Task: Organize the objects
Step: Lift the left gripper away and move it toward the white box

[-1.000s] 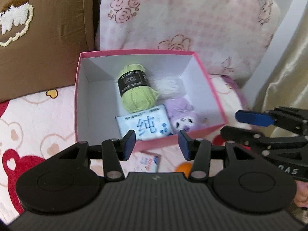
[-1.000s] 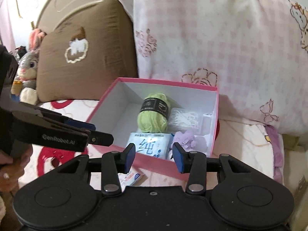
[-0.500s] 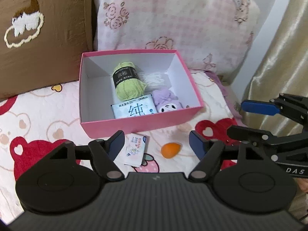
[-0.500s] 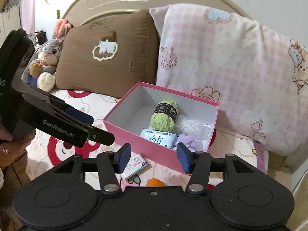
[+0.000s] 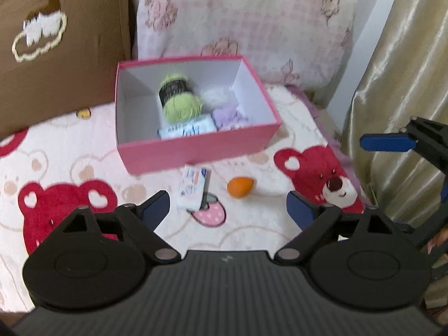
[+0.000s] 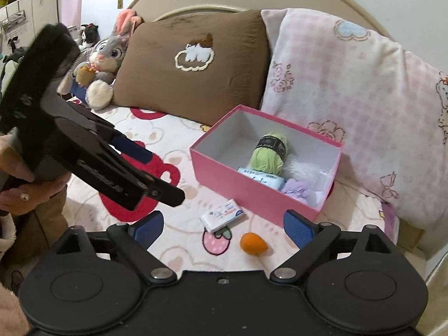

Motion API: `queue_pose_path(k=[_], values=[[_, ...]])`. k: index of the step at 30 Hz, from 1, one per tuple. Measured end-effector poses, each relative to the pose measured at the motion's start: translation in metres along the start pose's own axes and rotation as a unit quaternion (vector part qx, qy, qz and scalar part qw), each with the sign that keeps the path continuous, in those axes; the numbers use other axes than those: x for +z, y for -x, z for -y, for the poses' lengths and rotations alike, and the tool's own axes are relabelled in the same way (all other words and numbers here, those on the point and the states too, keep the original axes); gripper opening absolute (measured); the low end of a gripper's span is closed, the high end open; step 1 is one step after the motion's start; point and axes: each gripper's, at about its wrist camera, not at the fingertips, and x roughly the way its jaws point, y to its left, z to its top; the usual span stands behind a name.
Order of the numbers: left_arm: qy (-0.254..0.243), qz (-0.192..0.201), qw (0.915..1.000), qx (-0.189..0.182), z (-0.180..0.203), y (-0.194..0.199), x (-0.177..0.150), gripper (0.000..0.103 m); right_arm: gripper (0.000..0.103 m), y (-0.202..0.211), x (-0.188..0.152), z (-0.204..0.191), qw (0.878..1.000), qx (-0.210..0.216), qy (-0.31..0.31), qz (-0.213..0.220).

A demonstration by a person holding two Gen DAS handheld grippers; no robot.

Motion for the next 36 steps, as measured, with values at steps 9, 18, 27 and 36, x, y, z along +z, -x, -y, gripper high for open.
queue_pose_path(k=[9,18,27,36], values=[[0.02,-0.04,0.9989,-0.014,-0.014,-0.021,-0.026,0.093,0.095,-0.02,-0.016,-0.017,0.999,0.021,0.025,-0.024],[0.048,-0.04,0.998,-0.001,-0.043,-0.049,-0.038,0.098,0.095,-0.06,-0.031,-0.031,0.996,0.014,0.087,-0.019],[0.078,-0.014,0.9965,0.028,-0.081,-0.086,-0.048,0.098,0.095,-0.121,-0.044,-0.04,0.983,-0.053,0.173,0.001],[0.106,-0.016,0.9937,0.033,-0.108,-0.115,-0.06,0.096,0.094,-0.173,-0.054,-0.031,0.981,-0.04,0.189,0.006]])
